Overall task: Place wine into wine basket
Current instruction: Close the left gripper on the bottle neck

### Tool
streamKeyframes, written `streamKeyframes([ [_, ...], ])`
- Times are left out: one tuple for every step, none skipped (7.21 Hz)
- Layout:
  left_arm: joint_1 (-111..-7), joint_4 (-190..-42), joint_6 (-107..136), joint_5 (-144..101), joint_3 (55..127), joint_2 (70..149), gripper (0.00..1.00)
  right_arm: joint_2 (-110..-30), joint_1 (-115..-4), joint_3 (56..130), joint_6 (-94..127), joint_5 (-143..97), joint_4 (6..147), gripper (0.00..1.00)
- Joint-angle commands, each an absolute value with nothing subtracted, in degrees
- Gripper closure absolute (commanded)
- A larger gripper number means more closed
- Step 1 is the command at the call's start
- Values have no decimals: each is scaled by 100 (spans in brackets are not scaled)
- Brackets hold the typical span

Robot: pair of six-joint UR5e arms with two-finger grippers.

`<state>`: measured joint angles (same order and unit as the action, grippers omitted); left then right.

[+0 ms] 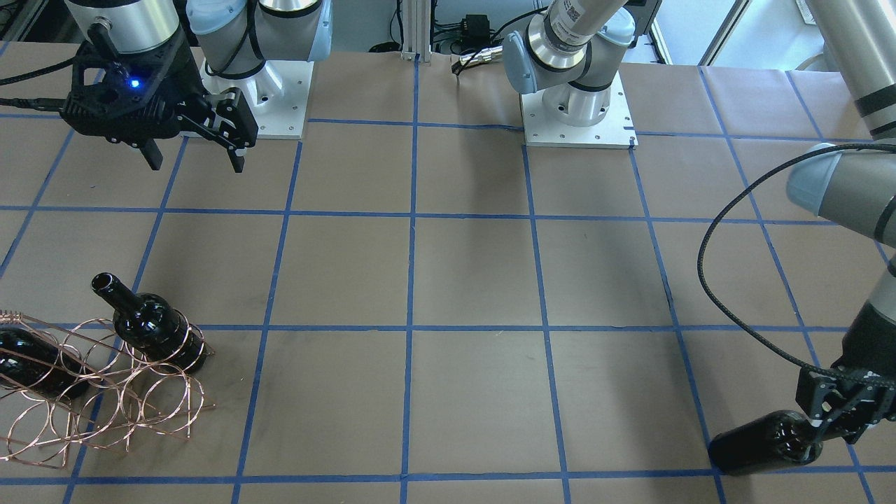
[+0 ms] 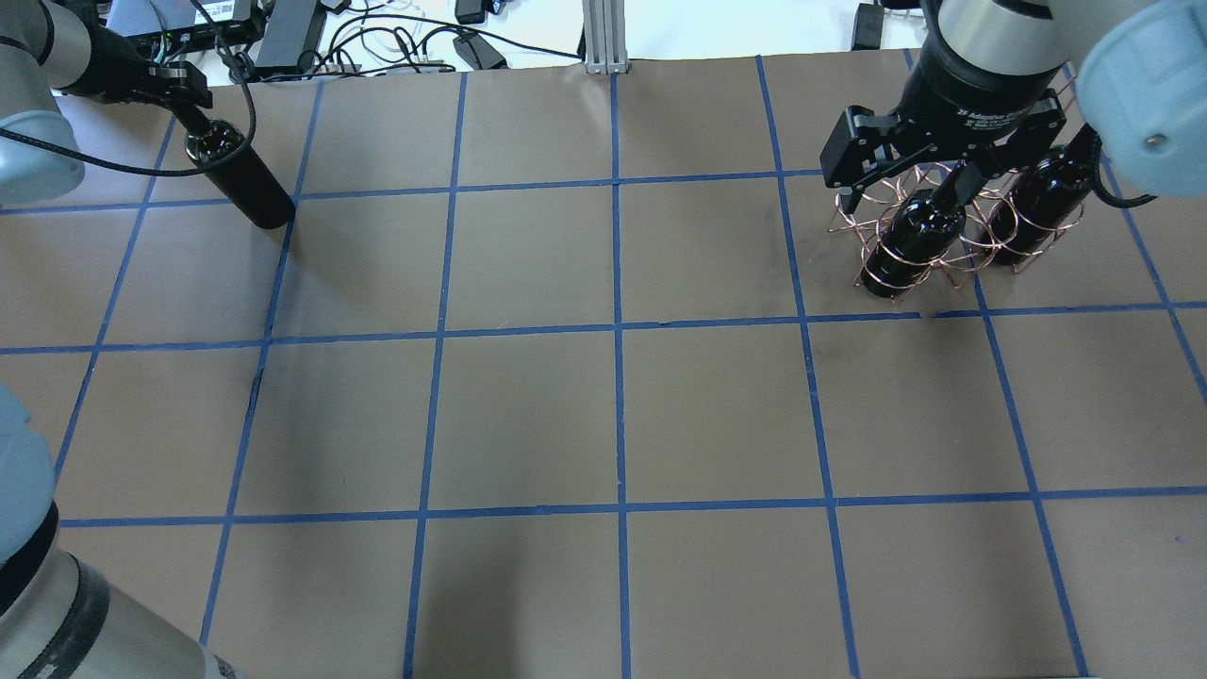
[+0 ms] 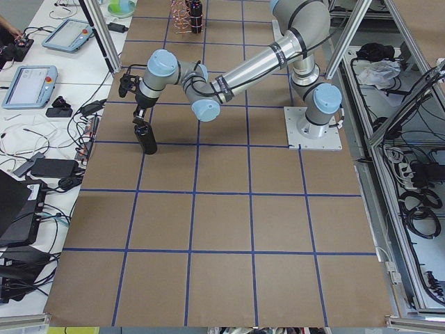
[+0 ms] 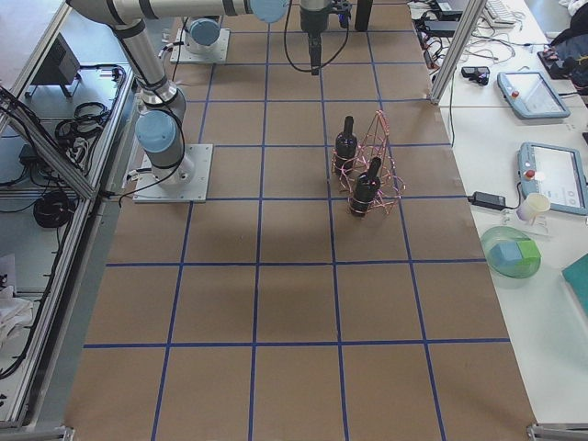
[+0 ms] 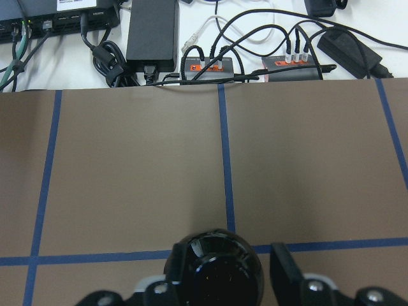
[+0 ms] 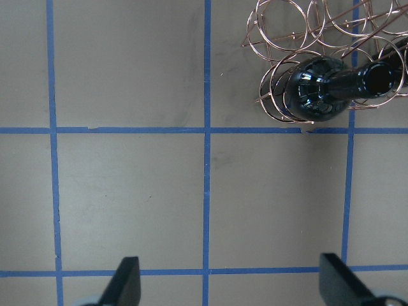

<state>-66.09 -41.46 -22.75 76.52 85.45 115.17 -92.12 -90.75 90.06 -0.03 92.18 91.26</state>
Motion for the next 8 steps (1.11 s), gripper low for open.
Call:
streamKeyframes([
  [-6609, -4052, -2320, 7646, 8543, 11514, 61, -9220, -9079, 9009, 0, 9220, 9123, 0],
  [-6609, -4069, -2312, 7646, 8552, 11505, 62, -9220, -9070, 9000, 0, 9220, 9132, 0],
  [-6609, -4069, -2303, 7638, 8587, 11505, 62, -9220, -9070, 9000, 0, 9220, 9132, 0],
  [-6609, -4078, -2311, 7638, 8604, 11505, 66, -9220, -9079, 9009, 9, 9211, 9132, 0],
  [-6627, -4113, -2294, 7664, 8604, 11409, 77, -9220, -9079, 9009, 9, 9211, 9123, 0],
  [-6697, -4366, -2303, 7681, 8552, 11321, 78, -9220, -9079, 9009, 0, 9220, 9123, 0],
  [-7037, -4942, -2294, 8082, 8552, 11042, 95, -9220, -9079, 9009, 9, 9194, 9140, 0],
  [-7519, -4983, -2198, 8747, 8613, 10804, 99, -9220, -9079, 9009, 0, 9211, 9141, 0],
])
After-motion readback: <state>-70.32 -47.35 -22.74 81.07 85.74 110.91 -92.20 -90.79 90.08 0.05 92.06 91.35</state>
